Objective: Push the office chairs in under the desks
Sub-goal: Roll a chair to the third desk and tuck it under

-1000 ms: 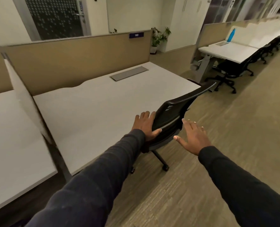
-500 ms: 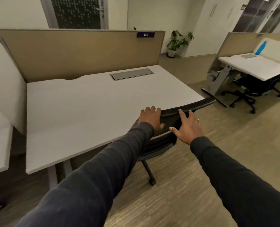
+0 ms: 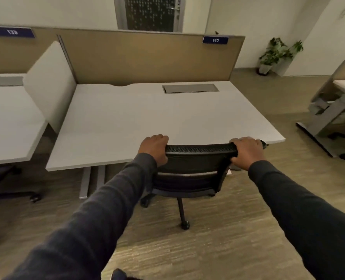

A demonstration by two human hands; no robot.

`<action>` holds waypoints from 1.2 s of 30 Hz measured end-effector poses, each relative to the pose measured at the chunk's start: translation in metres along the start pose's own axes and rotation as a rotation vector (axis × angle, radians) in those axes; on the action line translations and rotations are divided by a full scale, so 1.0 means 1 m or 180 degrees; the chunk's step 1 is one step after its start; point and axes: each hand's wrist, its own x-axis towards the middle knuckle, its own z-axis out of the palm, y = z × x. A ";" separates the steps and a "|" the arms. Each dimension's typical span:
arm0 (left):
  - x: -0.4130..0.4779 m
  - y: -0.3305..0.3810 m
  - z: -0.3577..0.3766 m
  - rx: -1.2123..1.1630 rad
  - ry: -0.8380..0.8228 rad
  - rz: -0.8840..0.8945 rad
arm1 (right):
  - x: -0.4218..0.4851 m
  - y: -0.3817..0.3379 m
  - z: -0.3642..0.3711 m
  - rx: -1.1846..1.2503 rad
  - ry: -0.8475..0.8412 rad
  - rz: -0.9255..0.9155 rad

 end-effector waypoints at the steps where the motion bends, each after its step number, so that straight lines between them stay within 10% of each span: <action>1: -0.003 -0.002 -0.002 0.0000 -0.0022 -0.0076 | 0.004 0.000 -0.004 -0.0055 -0.0033 -0.0122; 36: 0.031 -0.056 -0.027 0.0299 0.0118 -0.0653 | 0.104 -0.038 -0.010 0.0382 0.0429 -0.1256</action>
